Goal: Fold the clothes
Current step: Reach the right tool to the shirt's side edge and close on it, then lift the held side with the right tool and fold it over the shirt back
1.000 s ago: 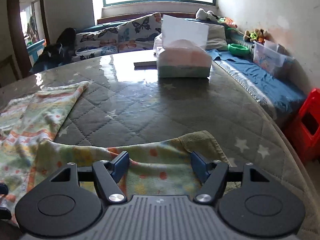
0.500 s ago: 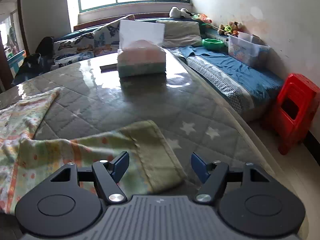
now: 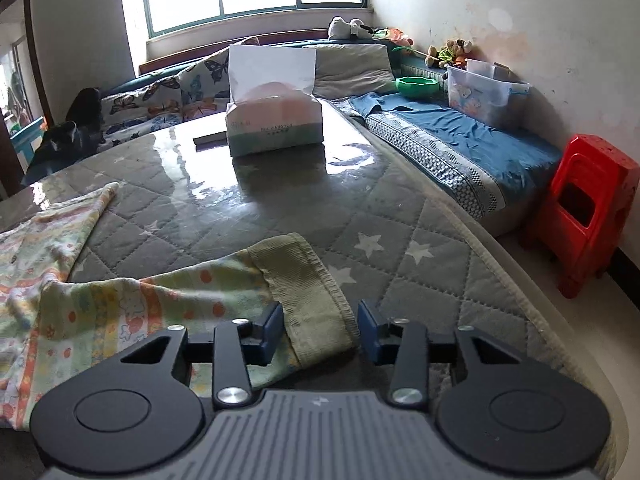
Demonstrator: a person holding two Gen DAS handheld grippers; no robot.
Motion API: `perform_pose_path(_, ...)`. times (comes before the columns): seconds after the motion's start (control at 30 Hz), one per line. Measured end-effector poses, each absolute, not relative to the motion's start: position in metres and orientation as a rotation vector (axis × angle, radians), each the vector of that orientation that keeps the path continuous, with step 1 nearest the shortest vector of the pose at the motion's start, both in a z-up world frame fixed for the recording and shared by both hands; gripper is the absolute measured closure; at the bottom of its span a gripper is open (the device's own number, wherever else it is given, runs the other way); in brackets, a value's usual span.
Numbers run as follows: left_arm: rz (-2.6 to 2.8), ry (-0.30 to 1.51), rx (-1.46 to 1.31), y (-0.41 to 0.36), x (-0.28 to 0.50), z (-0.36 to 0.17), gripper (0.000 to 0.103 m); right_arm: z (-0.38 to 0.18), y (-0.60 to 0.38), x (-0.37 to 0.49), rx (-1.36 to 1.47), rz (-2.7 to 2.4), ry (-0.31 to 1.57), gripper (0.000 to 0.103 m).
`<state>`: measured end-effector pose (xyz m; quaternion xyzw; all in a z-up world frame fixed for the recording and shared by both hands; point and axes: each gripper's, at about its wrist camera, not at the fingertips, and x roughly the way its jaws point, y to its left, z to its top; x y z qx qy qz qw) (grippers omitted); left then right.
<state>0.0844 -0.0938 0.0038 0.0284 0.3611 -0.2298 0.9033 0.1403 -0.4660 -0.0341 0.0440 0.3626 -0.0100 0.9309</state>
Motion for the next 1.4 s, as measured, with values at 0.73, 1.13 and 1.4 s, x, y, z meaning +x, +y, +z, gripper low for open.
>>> perform_pose_path(0.73,-0.433,0.773,0.056,-0.092,0.088,-0.002,0.025,-0.034,-0.463,0.129,0.16,-0.012,0.717,0.085)
perform_pose_path(1.13,-0.442,0.778,0.065,-0.097,0.09,-0.003,0.025,-0.034,-0.468,0.121,0.202,-0.008,0.716,0.067)
perform_pose_path(1.4,-0.459,0.784,0.092,-0.109,0.091,-0.006,0.025,-0.034,-0.468,0.116,0.234,-0.001,0.711,0.089)
